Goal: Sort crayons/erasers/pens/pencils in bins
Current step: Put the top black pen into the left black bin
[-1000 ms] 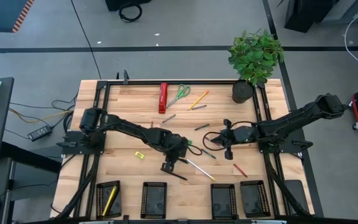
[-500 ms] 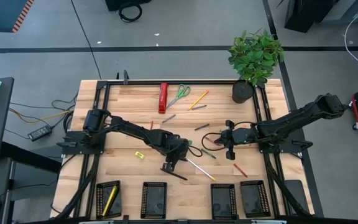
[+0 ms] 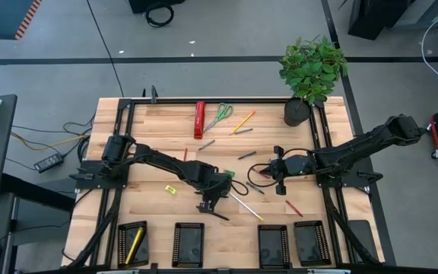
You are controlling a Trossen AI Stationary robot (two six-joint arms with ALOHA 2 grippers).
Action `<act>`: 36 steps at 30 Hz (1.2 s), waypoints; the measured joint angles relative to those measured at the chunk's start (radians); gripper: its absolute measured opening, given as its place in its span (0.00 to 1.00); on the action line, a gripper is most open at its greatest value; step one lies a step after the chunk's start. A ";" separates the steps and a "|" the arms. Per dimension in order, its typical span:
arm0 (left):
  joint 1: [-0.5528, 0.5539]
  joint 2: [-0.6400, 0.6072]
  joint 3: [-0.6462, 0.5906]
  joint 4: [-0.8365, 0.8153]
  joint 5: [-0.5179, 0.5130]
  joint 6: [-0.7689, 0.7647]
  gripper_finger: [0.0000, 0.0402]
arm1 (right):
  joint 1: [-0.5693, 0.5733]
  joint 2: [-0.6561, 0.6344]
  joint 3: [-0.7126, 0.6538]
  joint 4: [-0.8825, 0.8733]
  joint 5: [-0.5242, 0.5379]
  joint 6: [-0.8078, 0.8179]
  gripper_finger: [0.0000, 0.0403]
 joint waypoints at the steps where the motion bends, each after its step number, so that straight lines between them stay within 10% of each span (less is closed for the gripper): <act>1: -0.004 -0.002 0.023 -0.038 -0.001 -0.003 0.12 | 0.000 0.000 0.000 0.000 0.000 0.000 0.03; 12: -0.059 -0.004 0.300 -0.506 -0.105 -0.169 0.11 | 0.000 0.000 0.000 -0.001 0.000 0.014 0.03; 24: -0.205 -0.094 0.317 -0.721 -0.174 -0.505 0.10 | 0.000 0.000 0.000 0.001 -0.003 0.076 0.03; 36: -0.485 -0.339 -0.028 -0.688 -0.277 -1.203 0.11 | 0.000 0.000 0.000 0.055 -0.004 0.090 0.03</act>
